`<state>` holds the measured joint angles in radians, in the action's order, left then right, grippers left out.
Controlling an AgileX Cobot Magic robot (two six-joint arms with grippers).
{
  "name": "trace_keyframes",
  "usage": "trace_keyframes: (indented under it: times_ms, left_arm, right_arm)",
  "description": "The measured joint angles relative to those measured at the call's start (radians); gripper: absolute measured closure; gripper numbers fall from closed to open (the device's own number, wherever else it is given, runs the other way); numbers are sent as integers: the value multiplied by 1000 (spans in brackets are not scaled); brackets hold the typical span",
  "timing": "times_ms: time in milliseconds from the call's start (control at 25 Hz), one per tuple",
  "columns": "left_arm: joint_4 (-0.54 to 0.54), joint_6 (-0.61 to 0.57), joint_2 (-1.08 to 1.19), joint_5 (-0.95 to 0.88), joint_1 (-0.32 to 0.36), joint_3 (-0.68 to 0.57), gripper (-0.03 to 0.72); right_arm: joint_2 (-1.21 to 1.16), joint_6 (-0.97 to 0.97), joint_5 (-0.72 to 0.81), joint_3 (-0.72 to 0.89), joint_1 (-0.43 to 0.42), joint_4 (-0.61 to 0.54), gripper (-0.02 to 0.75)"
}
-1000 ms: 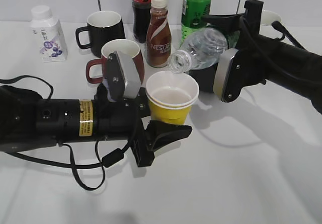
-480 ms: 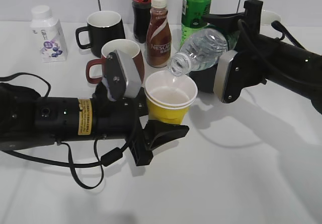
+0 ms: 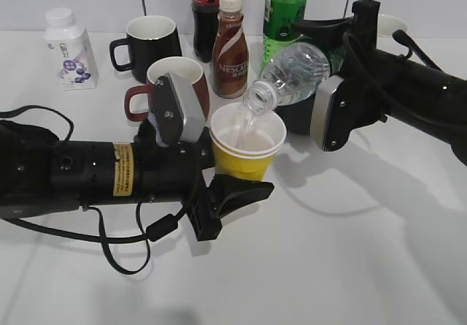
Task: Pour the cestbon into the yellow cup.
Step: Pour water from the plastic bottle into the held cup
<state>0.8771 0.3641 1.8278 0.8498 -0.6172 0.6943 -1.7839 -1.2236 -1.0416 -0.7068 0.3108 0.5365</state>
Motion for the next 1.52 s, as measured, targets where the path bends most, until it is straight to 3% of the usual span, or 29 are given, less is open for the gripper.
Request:
trace_keyframes:
  times_ms: [1520]
  left_arm:
    - [14,0,0,-24,0,0,246]
  right_arm:
    - [0,-93,-22,0,0,-2,258]
